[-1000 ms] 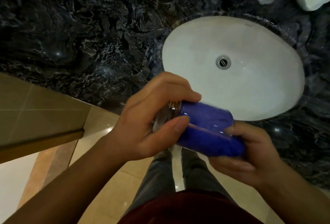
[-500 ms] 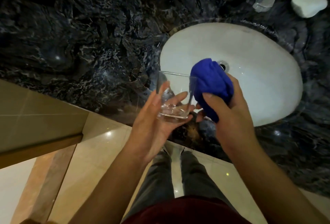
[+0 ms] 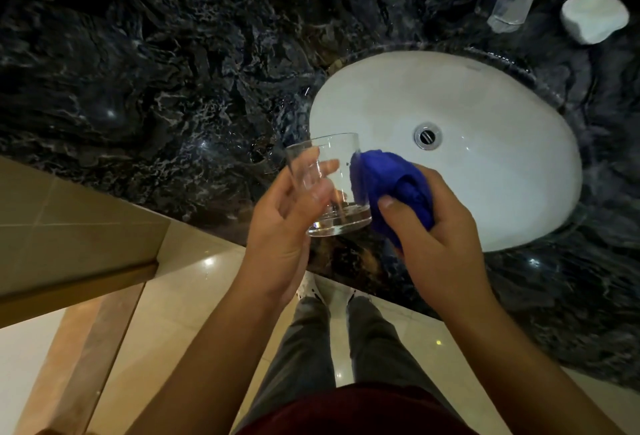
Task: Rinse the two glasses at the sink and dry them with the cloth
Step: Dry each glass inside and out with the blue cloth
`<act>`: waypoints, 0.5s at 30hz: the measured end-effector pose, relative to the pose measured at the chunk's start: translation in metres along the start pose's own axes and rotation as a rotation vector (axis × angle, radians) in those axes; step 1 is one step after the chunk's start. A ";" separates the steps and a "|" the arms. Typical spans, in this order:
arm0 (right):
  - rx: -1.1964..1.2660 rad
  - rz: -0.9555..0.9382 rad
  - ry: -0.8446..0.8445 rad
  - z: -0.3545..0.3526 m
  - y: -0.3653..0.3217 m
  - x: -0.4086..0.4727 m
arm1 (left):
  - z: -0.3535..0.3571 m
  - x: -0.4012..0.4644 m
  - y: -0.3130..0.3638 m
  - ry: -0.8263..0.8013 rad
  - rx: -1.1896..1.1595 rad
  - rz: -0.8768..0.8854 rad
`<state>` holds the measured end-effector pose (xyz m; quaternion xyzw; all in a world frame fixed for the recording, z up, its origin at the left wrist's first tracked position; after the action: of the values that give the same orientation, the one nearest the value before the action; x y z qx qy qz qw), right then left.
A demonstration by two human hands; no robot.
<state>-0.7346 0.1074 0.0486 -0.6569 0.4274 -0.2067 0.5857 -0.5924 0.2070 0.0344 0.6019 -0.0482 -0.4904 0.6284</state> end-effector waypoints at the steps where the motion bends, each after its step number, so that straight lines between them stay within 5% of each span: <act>1: -0.017 -0.001 -0.016 -0.003 0.001 -0.002 | -0.002 -0.001 -0.001 -0.006 -0.003 -0.004; 9: -0.154 -0.262 0.067 -0.025 -0.024 0.000 | -0.010 -0.006 -0.007 -0.081 0.132 -0.053; 15: -0.309 -0.413 -0.039 0.000 -0.031 -0.001 | -0.006 -0.005 -0.005 -0.032 0.096 -0.012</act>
<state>-0.7251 0.1069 0.0777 -0.8160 0.2993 -0.2415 0.4316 -0.5934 0.2157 0.0314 0.6235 -0.0783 -0.5009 0.5952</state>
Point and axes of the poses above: each hand's wrist, its own x-axis towards the middle knuckle, its own z-axis out of the palm, y = z × x, the point moved 2 cm from there along x, towards the middle knuckle
